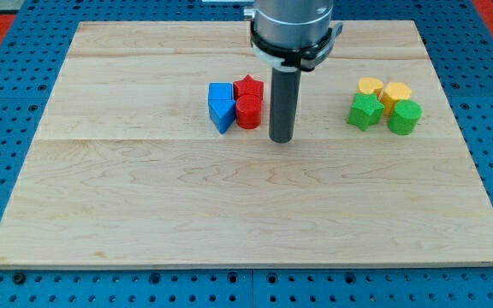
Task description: Nudge the green star
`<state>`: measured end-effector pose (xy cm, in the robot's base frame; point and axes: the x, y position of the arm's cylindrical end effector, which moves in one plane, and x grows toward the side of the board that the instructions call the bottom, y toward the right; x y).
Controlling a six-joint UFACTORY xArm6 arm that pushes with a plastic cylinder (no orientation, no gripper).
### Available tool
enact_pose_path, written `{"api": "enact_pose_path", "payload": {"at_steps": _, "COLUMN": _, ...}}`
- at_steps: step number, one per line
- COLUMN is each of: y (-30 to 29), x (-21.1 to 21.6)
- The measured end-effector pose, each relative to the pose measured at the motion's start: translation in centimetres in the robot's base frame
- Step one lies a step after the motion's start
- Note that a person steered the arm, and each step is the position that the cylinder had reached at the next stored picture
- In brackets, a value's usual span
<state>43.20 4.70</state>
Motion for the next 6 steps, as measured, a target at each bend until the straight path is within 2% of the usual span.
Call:
{"api": "enact_pose_path", "payload": {"at_steps": 2, "y": 2.2, "x": -3.6}}
{"api": "enact_pose_path", "payload": {"at_steps": 6, "y": 7.2, "x": -3.7}}
